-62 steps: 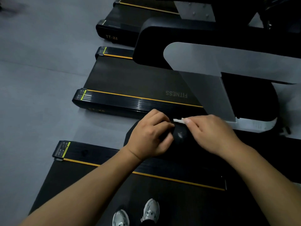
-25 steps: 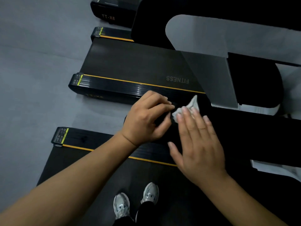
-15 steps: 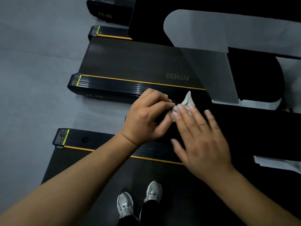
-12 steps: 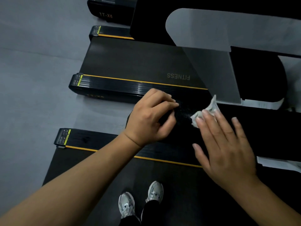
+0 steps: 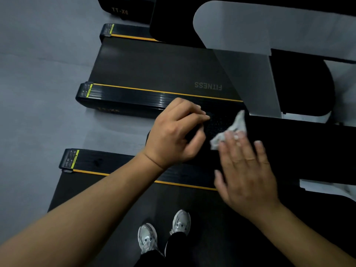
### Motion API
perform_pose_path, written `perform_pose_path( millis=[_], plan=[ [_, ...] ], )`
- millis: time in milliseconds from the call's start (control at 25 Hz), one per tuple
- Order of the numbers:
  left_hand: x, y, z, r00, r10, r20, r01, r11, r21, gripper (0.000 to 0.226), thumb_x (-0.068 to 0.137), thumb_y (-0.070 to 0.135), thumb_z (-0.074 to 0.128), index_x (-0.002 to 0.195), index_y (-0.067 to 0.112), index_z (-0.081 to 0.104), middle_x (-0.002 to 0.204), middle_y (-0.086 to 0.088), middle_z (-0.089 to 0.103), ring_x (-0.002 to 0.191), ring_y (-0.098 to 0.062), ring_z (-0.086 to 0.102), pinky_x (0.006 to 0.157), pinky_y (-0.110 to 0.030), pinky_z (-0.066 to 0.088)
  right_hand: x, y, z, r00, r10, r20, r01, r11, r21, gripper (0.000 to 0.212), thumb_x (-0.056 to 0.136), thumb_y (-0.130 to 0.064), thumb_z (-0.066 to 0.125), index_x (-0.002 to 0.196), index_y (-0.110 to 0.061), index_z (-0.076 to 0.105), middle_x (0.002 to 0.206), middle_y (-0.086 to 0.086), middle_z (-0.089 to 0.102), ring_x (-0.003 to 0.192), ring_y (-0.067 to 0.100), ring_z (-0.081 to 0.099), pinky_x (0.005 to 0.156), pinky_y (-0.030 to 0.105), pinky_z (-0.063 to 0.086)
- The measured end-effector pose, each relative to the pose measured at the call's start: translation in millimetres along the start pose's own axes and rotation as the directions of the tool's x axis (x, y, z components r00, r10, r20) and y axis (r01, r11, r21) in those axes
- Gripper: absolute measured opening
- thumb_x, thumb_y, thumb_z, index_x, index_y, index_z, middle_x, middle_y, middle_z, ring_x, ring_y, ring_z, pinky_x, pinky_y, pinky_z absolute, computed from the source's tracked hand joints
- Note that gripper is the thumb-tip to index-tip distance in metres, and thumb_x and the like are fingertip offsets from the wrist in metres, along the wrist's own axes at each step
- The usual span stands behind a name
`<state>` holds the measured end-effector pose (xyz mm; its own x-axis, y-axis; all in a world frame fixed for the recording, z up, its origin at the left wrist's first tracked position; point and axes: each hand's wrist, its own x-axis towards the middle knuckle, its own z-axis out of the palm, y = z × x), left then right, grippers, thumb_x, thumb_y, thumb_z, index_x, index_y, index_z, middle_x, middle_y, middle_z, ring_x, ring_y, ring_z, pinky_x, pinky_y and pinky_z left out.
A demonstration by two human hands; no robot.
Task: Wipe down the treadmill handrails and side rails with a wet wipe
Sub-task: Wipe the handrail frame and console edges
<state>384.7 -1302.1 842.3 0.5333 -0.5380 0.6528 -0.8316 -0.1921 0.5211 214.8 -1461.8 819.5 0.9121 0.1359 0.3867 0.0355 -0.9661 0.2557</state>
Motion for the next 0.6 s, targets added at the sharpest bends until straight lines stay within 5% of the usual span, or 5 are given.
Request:
perform_pose_path(
  millis=[240, 600],
  plan=[
    [0, 2, 1, 1.0, 0.005, -0.005, -0.005, 1.0, -0.005, 0.014, 0.086, 0.0, 0.066, 0.093, -0.003, 0.077, 0.095, -0.017, 0.07, 0.088, -0.032, 0.066, 0.081, -0.039, 0.052, -23, 57, 9, 0.957, -0.289, 0.029, 0.288, 0.931, -0.224, 0.08, 0.091, -0.03, 0.059, 0.161, -0.007, 0.026, 0.172, 0.01, 0.014, 0.158, 0.032, 0.011, 0.126, 0.057, 0.002],
    [-6, -4, -3, 0.999, 0.036, 0.019, -0.036, 0.999, -0.032, 0.015, 0.093, 0.003, 0.065, 0.101, -0.002, 0.077, 0.102, -0.015, 0.071, 0.098, -0.031, 0.066, 0.087, -0.042, 0.052, -13, 64, 10, 0.912, -0.41, 0.004, 0.397, 0.882, -0.253, 0.068, 0.097, -0.027, 0.049, 0.161, -0.012, 0.03, 0.172, 0.004, 0.017, 0.157, 0.029, 0.018, 0.125, 0.055, 0.005]
  ],
)
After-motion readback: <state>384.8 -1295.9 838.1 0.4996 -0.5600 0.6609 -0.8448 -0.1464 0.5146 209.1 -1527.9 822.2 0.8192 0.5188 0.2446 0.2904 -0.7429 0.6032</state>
